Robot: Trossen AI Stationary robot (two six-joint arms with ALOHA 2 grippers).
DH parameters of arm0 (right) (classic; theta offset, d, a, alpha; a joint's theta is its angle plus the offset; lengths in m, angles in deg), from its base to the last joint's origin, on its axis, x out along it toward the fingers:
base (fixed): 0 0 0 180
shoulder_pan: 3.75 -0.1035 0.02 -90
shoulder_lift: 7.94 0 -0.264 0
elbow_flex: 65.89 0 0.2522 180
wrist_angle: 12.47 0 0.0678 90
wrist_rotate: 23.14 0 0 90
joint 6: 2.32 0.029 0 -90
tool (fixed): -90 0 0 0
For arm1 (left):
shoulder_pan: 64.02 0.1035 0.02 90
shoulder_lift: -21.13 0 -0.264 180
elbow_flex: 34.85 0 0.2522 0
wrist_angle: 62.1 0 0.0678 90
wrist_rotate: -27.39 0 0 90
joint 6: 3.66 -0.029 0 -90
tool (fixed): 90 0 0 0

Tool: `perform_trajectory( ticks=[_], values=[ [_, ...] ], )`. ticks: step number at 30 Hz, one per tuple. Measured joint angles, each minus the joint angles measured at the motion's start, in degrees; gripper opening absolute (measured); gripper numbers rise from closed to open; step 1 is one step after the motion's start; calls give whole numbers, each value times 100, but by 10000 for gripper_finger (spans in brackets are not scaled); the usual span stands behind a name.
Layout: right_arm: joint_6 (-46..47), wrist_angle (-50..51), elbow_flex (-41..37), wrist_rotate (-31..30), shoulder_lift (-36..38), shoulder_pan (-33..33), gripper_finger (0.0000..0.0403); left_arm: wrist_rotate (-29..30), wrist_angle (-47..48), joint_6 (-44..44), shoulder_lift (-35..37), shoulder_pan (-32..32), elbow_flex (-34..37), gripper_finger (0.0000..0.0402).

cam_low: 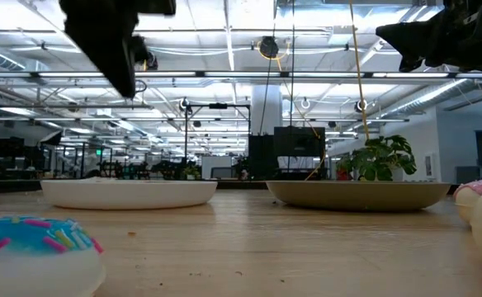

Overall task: Pick & Place donuts
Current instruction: Put the small orange doughnut on the white plate

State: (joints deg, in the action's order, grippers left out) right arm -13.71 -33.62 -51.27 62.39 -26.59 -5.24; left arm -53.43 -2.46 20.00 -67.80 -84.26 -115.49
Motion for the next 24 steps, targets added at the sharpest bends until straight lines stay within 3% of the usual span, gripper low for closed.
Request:
perform_trajectory(
  ticks=[8, 14, 24],
  values=[
    [13, 43, -2, 0, -2, 0, 0, 687, 49, 557, 0, -880, -628, 5],
    [-13, 55, -2, 0, -2, -1, 0, 949, 62, 1219, 2, -1448, -517, 5],
    [-22, 48, -2, 0, -2, -1, 0, 1509, -219, 1441, 2, -1817, -423, 30]
  ],
)
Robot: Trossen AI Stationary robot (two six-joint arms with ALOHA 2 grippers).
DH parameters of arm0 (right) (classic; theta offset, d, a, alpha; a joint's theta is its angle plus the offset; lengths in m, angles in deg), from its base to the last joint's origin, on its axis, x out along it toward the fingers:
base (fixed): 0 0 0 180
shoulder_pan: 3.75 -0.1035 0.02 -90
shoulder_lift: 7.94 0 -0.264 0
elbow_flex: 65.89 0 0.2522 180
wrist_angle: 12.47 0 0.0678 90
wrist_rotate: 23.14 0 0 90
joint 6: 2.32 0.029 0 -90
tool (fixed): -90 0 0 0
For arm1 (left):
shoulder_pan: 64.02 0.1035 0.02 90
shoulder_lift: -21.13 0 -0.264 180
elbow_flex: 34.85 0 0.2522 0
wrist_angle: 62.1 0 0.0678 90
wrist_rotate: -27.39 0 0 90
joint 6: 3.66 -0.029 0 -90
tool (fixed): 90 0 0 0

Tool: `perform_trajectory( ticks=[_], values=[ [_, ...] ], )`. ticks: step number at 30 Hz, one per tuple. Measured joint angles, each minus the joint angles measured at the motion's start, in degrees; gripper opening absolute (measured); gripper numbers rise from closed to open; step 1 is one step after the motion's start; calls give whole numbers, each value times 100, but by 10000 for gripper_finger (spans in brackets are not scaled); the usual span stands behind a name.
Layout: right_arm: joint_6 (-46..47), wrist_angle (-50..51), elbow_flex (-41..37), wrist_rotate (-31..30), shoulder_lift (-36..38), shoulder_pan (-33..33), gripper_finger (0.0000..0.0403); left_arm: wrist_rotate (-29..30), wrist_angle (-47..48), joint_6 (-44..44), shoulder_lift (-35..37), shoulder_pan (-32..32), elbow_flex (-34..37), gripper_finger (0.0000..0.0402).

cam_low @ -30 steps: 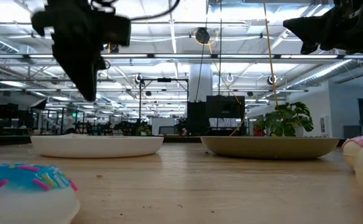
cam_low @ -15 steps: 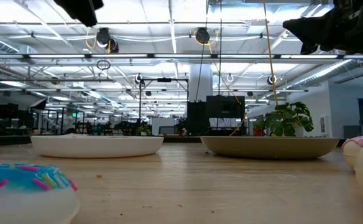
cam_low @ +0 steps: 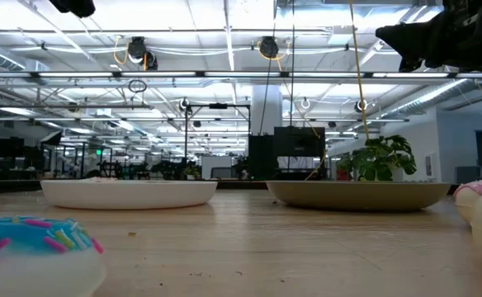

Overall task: Pick & Place donuts
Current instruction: Put the small orange doughnut on the white plate

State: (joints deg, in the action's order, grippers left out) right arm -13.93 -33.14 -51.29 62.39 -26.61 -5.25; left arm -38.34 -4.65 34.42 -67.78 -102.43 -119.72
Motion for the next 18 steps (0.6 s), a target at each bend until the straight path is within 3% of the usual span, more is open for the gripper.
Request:
perform_trajectory(
  ticks=[7, 18],
  values=[
    [0, 4, 2, 2, 0, 1, 0, -302, -86, -55, 0, -39, 2, 34],
    [49, 23, 2, 2, 0, 1, 0, -618, -71, -41, -2, -111, 4, 5]
  ],
)
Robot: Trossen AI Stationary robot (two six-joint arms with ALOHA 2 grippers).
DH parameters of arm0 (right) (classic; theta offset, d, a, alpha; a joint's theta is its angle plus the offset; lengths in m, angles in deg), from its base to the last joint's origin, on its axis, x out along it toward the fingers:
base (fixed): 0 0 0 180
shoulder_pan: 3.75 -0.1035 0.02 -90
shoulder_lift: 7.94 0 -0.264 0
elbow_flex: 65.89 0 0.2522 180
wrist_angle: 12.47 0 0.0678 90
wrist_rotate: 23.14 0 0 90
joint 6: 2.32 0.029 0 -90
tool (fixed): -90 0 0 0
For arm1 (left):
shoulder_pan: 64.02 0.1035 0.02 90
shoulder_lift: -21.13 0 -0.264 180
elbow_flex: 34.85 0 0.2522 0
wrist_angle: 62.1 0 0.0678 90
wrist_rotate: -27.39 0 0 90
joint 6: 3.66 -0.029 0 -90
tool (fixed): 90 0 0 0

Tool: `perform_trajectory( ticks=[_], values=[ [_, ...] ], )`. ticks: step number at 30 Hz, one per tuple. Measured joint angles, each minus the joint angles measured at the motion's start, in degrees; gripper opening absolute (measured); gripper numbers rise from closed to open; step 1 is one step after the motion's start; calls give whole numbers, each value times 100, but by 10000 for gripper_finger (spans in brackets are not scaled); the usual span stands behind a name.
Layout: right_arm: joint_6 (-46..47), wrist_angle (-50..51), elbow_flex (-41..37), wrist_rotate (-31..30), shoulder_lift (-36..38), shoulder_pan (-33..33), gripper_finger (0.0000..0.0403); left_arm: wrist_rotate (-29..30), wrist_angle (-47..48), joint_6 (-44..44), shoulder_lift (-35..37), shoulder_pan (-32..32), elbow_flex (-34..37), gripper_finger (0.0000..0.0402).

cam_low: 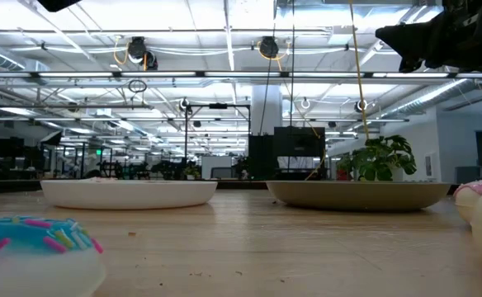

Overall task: Pick & Place donuts
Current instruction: Put the small orange doughnut on the white plate

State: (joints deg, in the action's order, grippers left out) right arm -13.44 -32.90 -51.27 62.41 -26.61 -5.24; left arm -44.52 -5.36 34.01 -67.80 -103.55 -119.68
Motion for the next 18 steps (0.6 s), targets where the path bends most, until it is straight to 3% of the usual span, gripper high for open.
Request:
perform_trajectory(
  ticks=[11, 18],
  values=[
    [292, 15, 0, 2, 2, -2, 0, 66, 11, -27, 0, 169, 0, 39],
    [294, 17, 0, 2, 0, 0, 0, 46, 4, -140, 0, 341, 0, 36]
  ],
)
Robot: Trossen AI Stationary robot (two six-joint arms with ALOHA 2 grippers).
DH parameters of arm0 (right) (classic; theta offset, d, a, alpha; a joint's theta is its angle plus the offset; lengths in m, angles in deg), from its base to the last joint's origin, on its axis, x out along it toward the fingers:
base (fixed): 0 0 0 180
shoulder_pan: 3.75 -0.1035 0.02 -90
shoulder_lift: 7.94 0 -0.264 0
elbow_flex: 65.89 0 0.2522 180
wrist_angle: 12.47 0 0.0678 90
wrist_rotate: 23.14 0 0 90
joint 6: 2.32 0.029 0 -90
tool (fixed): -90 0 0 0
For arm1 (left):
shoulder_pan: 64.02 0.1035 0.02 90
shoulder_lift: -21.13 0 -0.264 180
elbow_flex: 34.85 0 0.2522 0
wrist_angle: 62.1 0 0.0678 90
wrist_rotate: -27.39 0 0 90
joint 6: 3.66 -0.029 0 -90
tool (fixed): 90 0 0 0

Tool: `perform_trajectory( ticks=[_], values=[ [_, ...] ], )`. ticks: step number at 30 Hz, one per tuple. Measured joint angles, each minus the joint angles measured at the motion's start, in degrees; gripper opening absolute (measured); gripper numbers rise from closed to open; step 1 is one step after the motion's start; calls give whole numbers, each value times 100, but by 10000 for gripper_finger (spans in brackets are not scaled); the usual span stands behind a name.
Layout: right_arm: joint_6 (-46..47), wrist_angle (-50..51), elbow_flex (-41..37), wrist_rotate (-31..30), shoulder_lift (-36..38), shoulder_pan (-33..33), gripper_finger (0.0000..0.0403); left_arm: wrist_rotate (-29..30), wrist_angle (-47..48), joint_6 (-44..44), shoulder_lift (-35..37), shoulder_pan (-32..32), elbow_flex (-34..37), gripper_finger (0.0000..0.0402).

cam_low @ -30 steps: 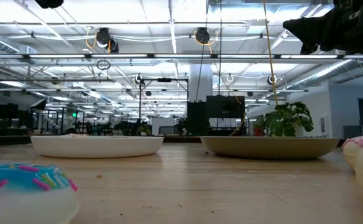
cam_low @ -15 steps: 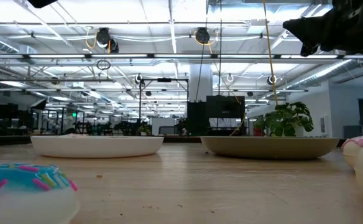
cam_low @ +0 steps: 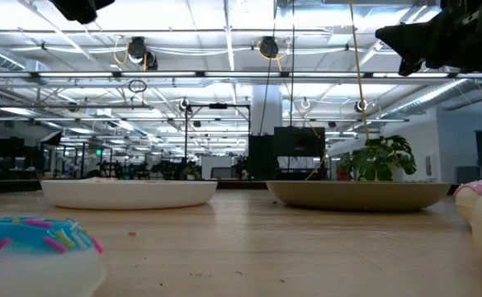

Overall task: Pick & Place donuts
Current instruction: Put the small orange doughnut on the white plate

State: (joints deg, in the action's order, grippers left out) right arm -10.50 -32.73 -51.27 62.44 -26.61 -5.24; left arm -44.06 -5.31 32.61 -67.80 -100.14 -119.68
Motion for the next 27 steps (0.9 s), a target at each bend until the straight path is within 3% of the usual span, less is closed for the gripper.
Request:
perform_trajectory(
  ticks=[5, 8, 15, 21, 27],
  values=[
    [7, 67, 0, 0, 2, -1, 0, -143, -39, 269, -5, 142, 2, 35],
    [320, 209, 0, 31, 0, -2, 0, -274, -379, -56, -153, 129, 2, 35],
    [606, 166, -1, 763, 2, -13, 0, -423, -762, -603, -508, 2, 9, 35],
    [698, 81, 0, 791, -2, -143, 0, -562, -1319, -764, -880, -147, 7, 35],
    [614, 43, 0, 767, -2, -263, 0, -709, -1158, -763, -1130, -245, -13, 39]
  ],
)
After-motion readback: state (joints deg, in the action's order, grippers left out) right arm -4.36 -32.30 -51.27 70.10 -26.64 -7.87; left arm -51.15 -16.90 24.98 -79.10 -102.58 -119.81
